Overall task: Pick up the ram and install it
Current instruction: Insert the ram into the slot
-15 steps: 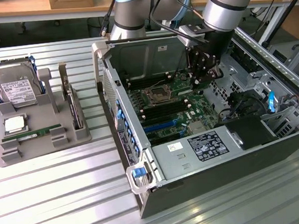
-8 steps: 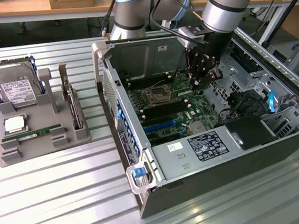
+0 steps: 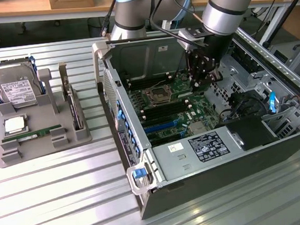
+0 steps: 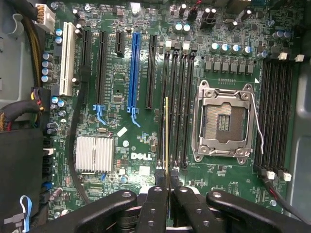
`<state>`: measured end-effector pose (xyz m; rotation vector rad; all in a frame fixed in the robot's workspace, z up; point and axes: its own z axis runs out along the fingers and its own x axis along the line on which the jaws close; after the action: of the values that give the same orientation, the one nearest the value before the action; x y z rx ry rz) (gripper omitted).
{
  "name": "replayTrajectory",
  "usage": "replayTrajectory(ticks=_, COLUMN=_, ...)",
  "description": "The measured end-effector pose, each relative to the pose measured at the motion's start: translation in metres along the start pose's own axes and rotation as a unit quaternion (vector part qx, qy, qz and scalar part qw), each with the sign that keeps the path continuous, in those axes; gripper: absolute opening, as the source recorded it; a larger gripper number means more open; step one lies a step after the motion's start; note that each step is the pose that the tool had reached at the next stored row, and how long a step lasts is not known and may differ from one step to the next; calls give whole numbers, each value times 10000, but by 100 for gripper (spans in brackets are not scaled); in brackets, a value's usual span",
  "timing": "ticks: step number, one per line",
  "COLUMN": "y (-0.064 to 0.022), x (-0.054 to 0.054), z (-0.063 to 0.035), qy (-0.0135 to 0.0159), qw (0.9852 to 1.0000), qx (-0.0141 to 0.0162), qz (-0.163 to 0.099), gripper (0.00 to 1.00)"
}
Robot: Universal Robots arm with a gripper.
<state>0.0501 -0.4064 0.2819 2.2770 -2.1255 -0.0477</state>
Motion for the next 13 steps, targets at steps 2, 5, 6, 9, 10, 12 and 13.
replayTrajectory(ticks=2, y=-1, x=0, z=12, qy=0, qw=10000, qx=0, qz=0, gripper=12)
replayTrajectory(ticks=5, y=15, x=-1, z=21, qy=-1, qw=10000, qx=1, qz=0, gripper=12)
replayTrajectory(ticks=6, y=33, x=-2, z=22, qy=-1, qw=10000, qx=1, qz=0, gripper=12)
replayTrajectory(ticks=9, y=59, x=-4, z=25, qy=0, qw=10000, qx=0, qz=0, gripper=12)
replayTrajectory(ticks=10, y=67, x=-5, z=26, qy=0, qw=10000, qx=0, qz=0, gripper=12)
replayTrajectory(ticks=12, y=78, x=-6, z=31, qy=0, qw=10000, qx=0, qz=0, gripper=12)
replayTrajectory(ticks=13, y=91, x=-6, z=38, qy=0, qw=10000, qx=0, qz=0, gripper=12)
